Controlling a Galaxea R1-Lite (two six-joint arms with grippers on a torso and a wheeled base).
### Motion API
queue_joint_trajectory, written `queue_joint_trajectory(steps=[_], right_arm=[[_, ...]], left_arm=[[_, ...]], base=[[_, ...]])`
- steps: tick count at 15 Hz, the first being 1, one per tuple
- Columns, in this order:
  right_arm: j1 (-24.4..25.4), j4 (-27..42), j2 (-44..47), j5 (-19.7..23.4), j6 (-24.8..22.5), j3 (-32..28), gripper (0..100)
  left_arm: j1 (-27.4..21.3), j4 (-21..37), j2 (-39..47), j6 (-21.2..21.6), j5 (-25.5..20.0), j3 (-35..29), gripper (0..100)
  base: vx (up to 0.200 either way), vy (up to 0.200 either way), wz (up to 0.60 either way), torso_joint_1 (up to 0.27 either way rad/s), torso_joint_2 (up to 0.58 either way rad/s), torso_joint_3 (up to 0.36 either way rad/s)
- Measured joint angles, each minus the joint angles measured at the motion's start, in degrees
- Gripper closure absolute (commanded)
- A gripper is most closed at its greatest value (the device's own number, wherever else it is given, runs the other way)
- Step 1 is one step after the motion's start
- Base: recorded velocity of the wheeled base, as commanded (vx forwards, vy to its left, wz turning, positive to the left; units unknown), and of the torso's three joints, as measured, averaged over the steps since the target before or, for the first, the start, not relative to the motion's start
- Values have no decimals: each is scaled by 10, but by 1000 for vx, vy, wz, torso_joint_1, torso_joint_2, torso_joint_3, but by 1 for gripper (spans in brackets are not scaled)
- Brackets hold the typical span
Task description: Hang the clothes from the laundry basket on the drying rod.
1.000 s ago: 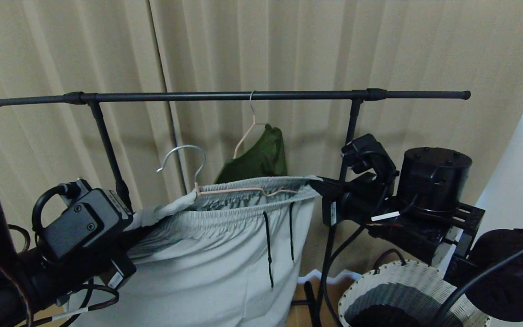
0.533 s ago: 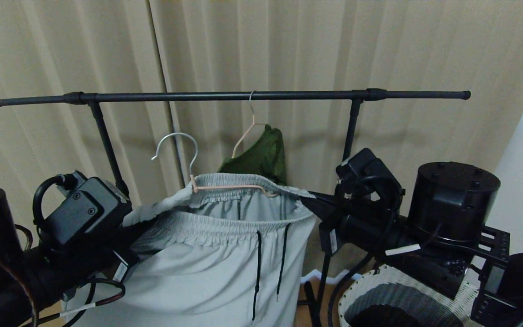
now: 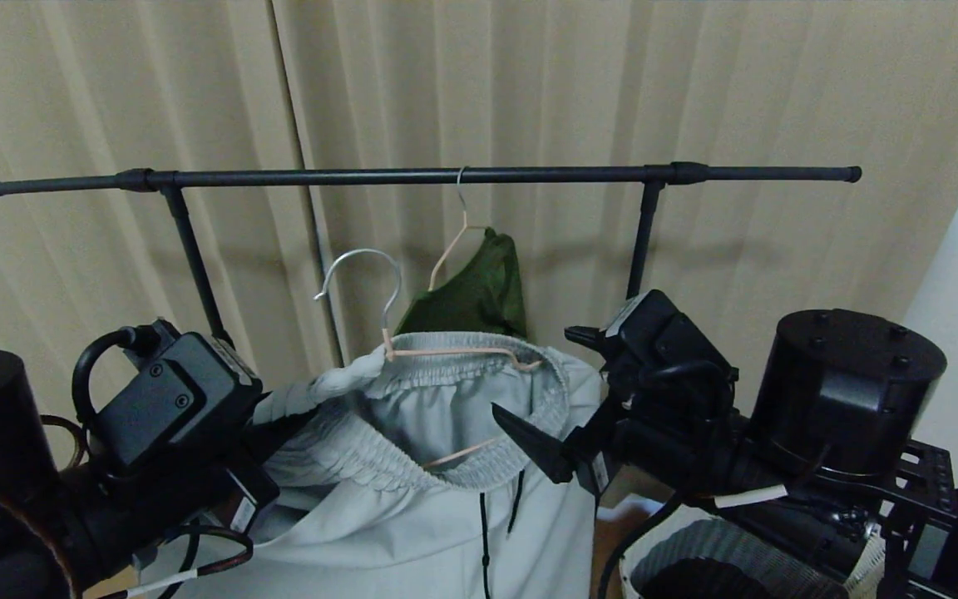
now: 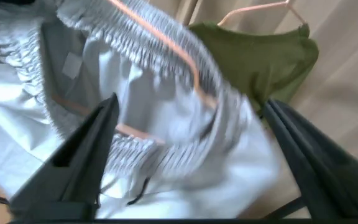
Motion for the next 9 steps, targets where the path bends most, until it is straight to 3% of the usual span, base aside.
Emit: queue_joint_trajectory(steps=[7,9], right_arm=[[-6,-1,20,20,-80,-25,0],[-11,-2,32,20,-84,-40,0]], left_arm=[[-46,0,0,2,-3,3,100],[-56,0,-1,2,-3,4,100]], base=[[0,0,0,0,0,0],[0,0,0,0,0,0]])
